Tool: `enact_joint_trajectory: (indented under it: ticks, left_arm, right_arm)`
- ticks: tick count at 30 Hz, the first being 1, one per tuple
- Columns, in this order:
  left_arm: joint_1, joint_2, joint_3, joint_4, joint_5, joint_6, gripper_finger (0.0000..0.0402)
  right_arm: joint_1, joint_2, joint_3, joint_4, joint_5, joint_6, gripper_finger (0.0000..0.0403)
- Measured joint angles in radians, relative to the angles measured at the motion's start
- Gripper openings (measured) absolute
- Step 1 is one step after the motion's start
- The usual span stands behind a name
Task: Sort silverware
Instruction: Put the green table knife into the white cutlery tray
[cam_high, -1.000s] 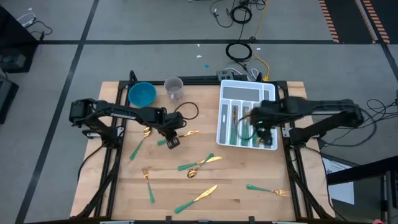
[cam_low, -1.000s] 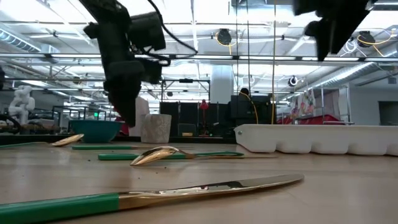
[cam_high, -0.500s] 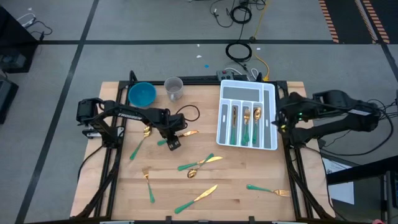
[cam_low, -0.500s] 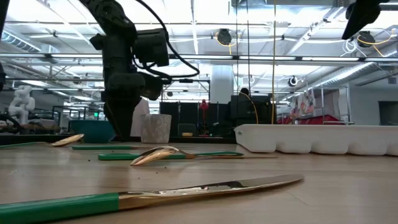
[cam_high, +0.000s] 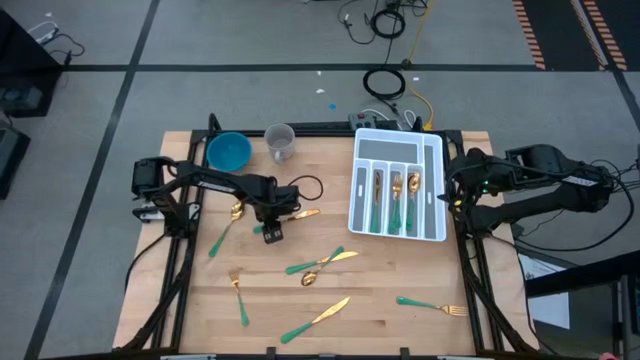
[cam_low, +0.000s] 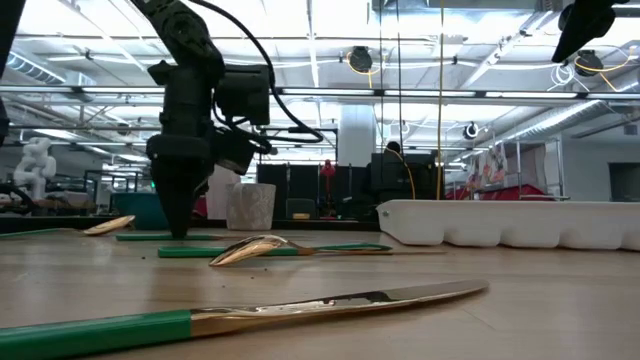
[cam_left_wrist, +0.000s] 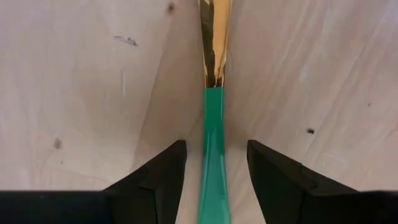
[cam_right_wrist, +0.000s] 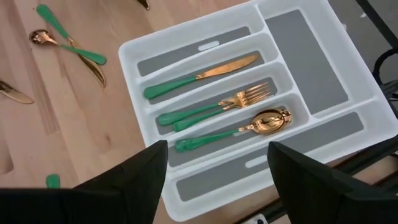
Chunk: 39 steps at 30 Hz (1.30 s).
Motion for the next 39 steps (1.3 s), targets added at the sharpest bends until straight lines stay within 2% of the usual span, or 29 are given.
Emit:
enact_joint_trajectory:
  ticks: [3, 6, 9, 14, 21, 26, 29, 36, 39]
  left_arm:
    - [0.0, 0.029, 0.006, -0.002, -0.007, 0.058, 0.0177]
    - [0.0, 0.047, 0.008, 0.008, -0.015, 0.073, 0.0153]
    - [0.001, 0.047, 0.006, 0.023, -0.026, 0.055, 0.0116]
    - [0.0, 0.047, 0.004, 0.025, -0.05, 0.043, 0.0027]
    - [-0.002, 0.053, 0.036, -0.026, -0.035, 0.036, 0.0026]
    - [-0.003, -0.02, 0.056, -0.05, -0.046, 0.034, 0.0023]
    - [-0.001, -0.057, 0.077, -0.052, -0.044, 0.006, 0.0]
    - [-0.011, -0.064, 0.116, -0.113, -0.054, -0.047, 0.0001]
    - [-0.023, -0.061, 0.142, -0.063, 0.019, -0.076, 0.0]
  right_arm:
    - [0.0, 0.0, 0.0, 0.001, -0.002, 0.004, 0.027]
    - [0.0, 0.0, 0.0, 0.001, -0.003, 0.024, 0.027]
    - [0.0, 0.0, 0.0, 0.001, -0.004, 0.034, 0.027]
    - [0.0, 0.0, 0.0, 0.002, -0.005, 0.033, 0.027]
    - [0.0, 0.0, 0.0, 0.002, -0.004, 0.031, 0.027]
    - [0.0, 0.0, 0.0, 0.002, -0.002, 0.027, 0.027]
    - [0.0, -0.003, 0.0, 0.002, -0.001, 0.027, 0.027]
    - [0.0, -0.016, 0.0, 0.004, 0.0, 0.027, 0.027]
    - [0.0, -0.02, 0.0, 0.004, -0.001, 0.03, 0.027]
